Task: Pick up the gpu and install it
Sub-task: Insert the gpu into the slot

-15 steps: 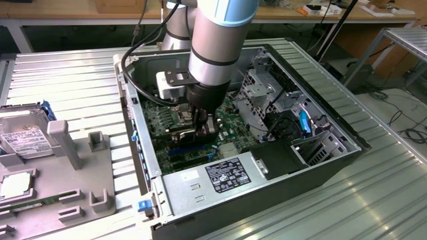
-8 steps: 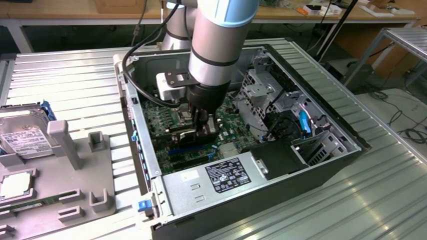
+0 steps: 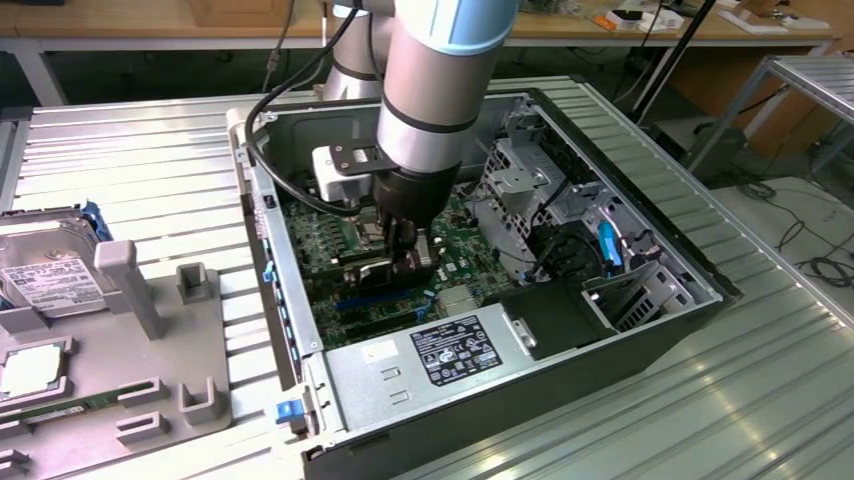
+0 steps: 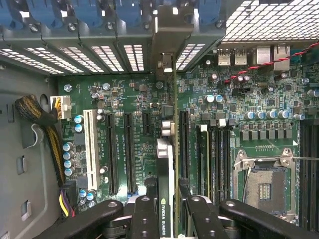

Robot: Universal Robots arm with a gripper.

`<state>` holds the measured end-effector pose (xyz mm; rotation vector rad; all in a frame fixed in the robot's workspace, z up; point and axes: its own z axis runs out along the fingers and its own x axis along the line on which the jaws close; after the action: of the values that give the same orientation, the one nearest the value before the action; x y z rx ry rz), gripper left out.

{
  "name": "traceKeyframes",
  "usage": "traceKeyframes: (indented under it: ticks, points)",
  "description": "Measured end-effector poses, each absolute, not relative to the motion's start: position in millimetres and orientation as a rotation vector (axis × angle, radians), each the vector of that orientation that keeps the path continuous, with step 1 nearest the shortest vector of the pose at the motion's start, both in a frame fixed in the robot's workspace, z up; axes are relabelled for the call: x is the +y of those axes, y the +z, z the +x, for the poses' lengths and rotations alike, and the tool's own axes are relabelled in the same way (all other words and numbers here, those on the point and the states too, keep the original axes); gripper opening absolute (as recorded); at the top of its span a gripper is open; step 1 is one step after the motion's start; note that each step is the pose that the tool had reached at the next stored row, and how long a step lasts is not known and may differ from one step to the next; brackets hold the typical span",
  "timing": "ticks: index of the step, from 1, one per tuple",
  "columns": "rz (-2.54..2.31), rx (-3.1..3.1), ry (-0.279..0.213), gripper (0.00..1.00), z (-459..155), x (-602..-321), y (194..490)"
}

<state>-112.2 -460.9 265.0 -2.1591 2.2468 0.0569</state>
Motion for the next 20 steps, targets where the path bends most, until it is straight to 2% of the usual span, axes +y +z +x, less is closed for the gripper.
traceKeyframes:
  ticks: [20]
  points:
    - [-2.154,2.252,0.057,0.27,-112.5,-461.9,265.0]
